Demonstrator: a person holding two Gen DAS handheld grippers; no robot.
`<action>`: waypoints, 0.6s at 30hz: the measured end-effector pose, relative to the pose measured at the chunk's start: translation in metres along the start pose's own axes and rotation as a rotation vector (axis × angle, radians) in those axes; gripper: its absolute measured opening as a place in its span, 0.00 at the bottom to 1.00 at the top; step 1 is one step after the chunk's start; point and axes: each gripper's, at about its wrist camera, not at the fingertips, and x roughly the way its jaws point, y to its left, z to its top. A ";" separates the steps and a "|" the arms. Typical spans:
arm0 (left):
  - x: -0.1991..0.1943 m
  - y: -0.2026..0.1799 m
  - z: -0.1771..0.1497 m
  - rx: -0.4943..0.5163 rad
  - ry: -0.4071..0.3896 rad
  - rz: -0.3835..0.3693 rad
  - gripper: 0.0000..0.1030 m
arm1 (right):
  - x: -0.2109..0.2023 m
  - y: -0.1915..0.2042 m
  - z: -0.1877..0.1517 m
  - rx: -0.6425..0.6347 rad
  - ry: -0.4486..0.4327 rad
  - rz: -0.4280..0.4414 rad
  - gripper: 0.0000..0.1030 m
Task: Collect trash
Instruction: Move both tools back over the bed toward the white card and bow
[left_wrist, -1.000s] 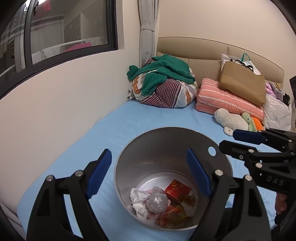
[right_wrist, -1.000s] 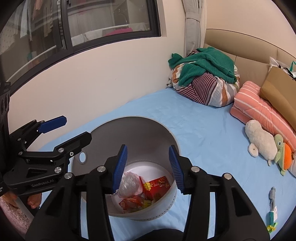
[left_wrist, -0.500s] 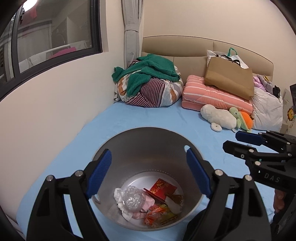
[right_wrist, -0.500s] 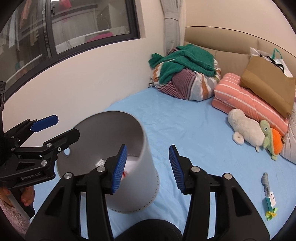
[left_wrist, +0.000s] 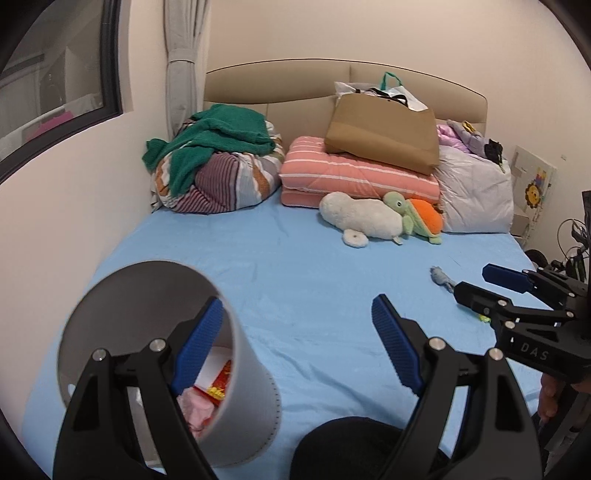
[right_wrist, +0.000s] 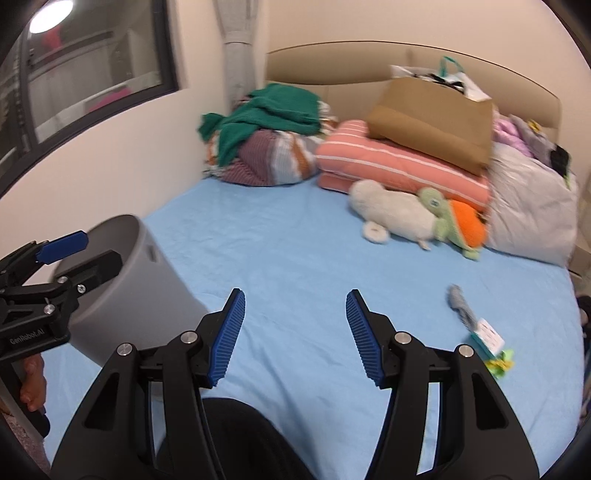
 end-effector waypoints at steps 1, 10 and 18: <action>0.006 -0.011 0.000 0.009 0.008 -0.020 0.80 | -0.002 -0.011 -0.005 0.013 0.001 -0.029 0.54; 0.051 -0.107 -0.006 0.112 0.068 -0.162 0.80 | -0.015 -0.118 -0.058 0.169 0.044 -0.216 0.54; 0.089 -0.177 -0.013 0.190 0.130 -0.263 0.80 | -0.019 -0.192 -0.091 0.286 0.070 -0.317 0.53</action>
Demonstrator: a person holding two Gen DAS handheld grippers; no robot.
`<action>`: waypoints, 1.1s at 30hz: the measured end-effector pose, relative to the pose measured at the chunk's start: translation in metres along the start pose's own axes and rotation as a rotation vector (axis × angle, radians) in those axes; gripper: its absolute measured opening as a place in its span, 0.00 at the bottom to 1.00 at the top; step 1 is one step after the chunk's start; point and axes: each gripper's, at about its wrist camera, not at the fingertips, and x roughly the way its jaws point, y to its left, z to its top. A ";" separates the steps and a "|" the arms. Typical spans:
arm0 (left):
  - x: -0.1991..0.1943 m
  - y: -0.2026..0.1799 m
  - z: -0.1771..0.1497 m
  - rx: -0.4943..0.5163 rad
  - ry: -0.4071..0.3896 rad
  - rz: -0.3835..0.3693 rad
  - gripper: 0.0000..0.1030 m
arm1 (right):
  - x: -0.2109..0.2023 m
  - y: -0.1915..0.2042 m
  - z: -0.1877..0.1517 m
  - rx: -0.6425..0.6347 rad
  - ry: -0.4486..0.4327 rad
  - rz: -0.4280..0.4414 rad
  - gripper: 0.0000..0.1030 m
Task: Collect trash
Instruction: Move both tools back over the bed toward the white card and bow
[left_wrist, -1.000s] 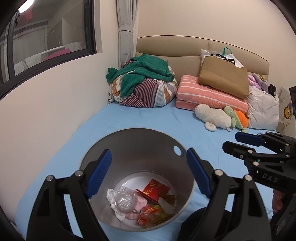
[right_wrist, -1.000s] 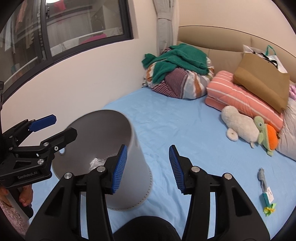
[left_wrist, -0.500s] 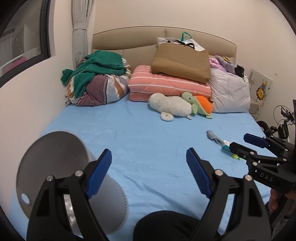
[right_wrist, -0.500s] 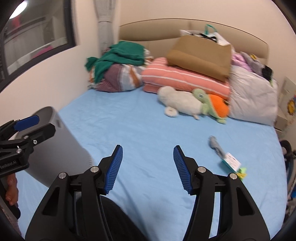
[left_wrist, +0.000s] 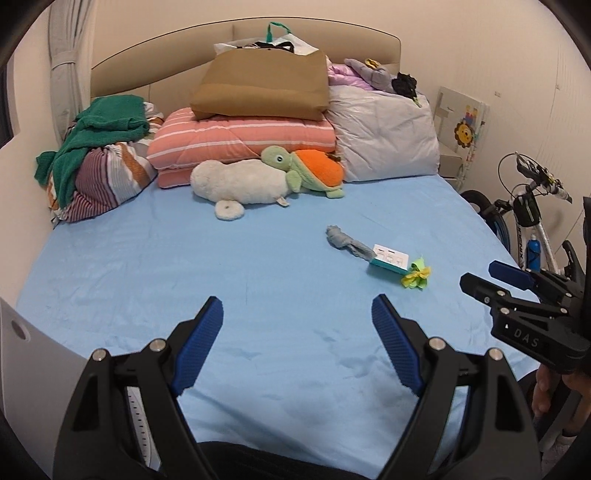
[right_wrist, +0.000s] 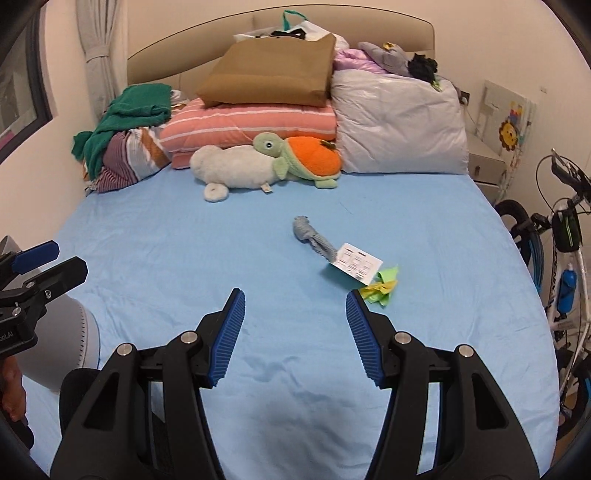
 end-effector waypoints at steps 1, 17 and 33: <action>0.007 -0.006 0.002 0.011 0.006 -0.012 0.80 | 0.003 -0.010 -0.001 0.017 0.003 -0.011 0.53; 0.105 -0.074 0.009 0.122 0.113 -0.140 0.80 | 0.070 -0.089 -0.005 0.137 0.087 -0.100 0.53; 0.202 -0.099 0.008 0.150 0.195 -0.196 0.80 | 0.171 -0.127 -0.012 0.223 0.225 -0.093 0.37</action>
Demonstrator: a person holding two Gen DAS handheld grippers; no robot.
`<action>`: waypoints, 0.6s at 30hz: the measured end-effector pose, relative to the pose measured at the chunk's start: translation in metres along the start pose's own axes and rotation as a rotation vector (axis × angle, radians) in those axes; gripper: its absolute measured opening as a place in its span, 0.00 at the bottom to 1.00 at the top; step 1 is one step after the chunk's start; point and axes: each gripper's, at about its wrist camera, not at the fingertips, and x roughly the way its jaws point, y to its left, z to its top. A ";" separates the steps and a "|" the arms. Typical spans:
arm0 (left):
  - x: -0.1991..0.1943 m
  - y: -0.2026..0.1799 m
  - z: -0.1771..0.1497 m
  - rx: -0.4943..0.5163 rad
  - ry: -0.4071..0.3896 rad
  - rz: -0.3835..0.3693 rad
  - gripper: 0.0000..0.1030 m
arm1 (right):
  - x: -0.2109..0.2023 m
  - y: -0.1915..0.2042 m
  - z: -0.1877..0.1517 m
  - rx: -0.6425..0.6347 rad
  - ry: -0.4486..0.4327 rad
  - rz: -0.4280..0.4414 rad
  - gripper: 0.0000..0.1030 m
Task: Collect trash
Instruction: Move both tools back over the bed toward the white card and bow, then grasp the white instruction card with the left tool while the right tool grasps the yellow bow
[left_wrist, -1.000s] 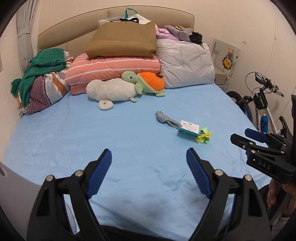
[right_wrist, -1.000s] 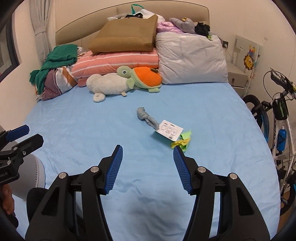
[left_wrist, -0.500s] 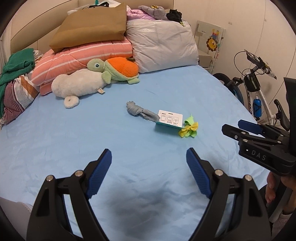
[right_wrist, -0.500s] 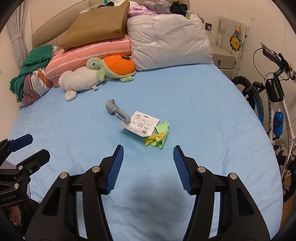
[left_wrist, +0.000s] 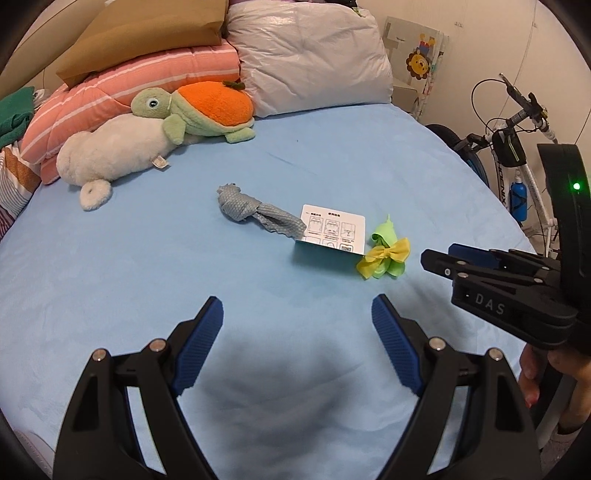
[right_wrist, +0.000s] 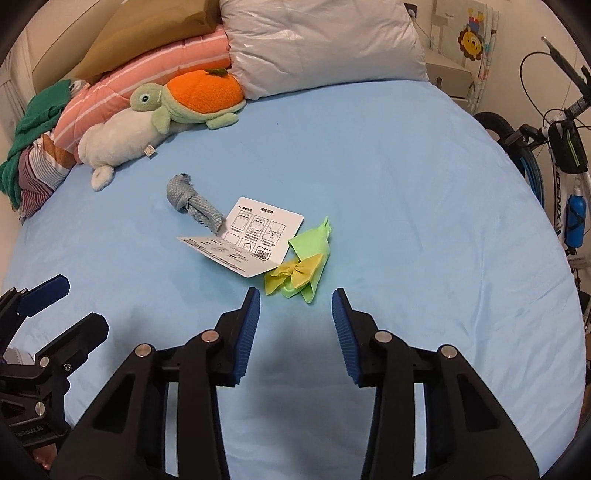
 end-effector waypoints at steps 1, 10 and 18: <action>0.007 -0.001 0.002 0.007 0.005 -0.001 0.80 | 0.005 -0.001 0.000 0.009 0.007 0.002 0.37; 0.047 -0.006 0.016 0.026 0.028 -0.031 0.80 | 0.039 -0.013 0.009 0.047 0.044 0.022 0.30; 0.072 -0.011 0.020 0.036 0.044 -0.053 0.80 | 0.057 -0.010 0.010 0.029 0.075 0.049 0.12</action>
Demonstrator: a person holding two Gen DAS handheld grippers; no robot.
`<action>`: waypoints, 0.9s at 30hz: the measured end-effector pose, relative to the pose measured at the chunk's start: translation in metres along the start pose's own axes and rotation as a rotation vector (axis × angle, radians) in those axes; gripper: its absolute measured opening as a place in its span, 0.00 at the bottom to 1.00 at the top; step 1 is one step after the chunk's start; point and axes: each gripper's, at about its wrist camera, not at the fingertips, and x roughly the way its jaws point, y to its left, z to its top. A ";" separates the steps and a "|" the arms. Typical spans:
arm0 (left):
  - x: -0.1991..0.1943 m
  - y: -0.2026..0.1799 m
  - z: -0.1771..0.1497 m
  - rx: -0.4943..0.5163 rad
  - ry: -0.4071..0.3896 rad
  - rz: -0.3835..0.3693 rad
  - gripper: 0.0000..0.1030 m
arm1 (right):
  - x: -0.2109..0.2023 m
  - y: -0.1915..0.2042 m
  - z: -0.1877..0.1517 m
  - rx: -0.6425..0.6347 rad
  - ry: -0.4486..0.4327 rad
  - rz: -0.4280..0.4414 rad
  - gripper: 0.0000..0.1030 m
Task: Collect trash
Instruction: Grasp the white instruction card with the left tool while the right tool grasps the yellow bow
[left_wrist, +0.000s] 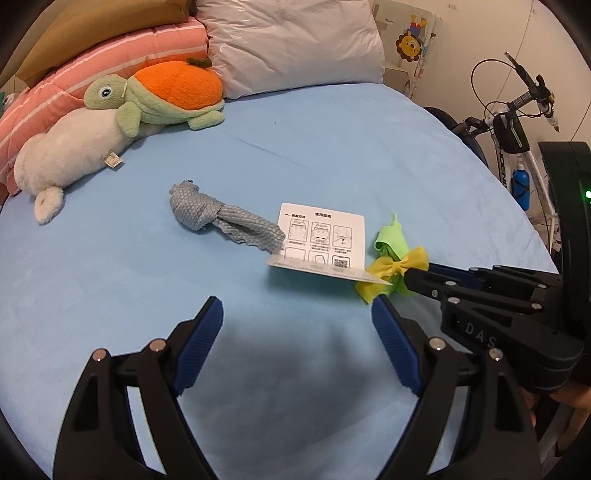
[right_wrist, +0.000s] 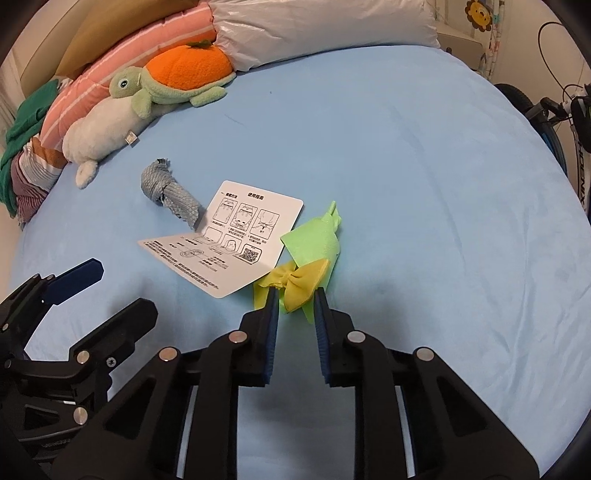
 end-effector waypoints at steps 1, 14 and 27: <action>0.002 0.000 0.001 0.001 0.000 -0.005 0.80 | 0.001 0.000 0.000 -0.003 0.000 0.001 0.12; 0.008 -0.005 0.012 0.012 -0.018 -0.036 0.80 | -0.001 -0.004 0.002 0.008 -0.023 0.014 0.06; 0.036 0.001 0.026 -0.059 0.043 -0.068 0.80 | -0.003 -0.006 0.003 0.010 -0.035 0.013 0.05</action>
